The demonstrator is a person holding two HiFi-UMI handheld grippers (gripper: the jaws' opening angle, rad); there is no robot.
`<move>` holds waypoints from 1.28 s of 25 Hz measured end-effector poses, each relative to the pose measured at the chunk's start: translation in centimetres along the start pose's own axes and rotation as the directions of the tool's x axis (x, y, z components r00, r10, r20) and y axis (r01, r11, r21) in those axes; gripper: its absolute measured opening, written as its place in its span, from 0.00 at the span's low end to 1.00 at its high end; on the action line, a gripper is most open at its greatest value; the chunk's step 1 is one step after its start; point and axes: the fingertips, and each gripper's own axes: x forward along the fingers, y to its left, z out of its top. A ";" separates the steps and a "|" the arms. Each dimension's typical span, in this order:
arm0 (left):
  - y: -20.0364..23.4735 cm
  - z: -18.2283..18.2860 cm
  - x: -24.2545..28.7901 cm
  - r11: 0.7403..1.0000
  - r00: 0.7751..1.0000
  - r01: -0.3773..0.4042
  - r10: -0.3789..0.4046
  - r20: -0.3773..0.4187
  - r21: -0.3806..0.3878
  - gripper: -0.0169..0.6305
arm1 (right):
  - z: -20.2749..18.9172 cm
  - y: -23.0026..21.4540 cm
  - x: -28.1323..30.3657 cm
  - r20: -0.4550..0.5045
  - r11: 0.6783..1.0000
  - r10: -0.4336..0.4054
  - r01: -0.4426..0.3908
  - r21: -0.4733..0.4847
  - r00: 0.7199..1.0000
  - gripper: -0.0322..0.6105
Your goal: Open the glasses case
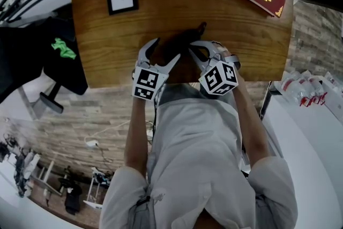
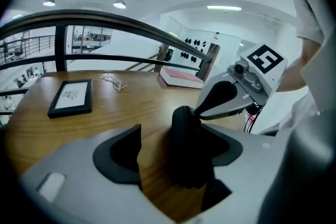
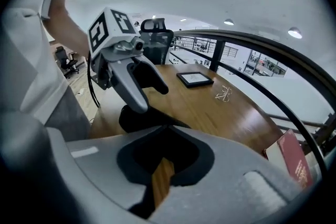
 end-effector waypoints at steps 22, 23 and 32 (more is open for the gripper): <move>-1.5 -2.7 3.2 0.975 0.977 0.007 0.040 -0.207 0.223 0.20 | 0.2 0.0 -1.1 0.012 1.000 -0.010 0.010 0.016 1.000 0.05; -1.7 -2.7 3.3 0.971 0.977 0.009 0.043 -0.209 0.238 0.20 | 0.7 -0.1 -1.1 0.029 1.000 -0.018 0.017 0.023 0.999 0.05; -2.2 -2.5 3.6 0.969 0.974 -0.001 0.058 -0.221 0.248 0.18 | 0.6 0.9 0.0 0.019 0.997 0.003 -0.004 0.081 1.000 0.05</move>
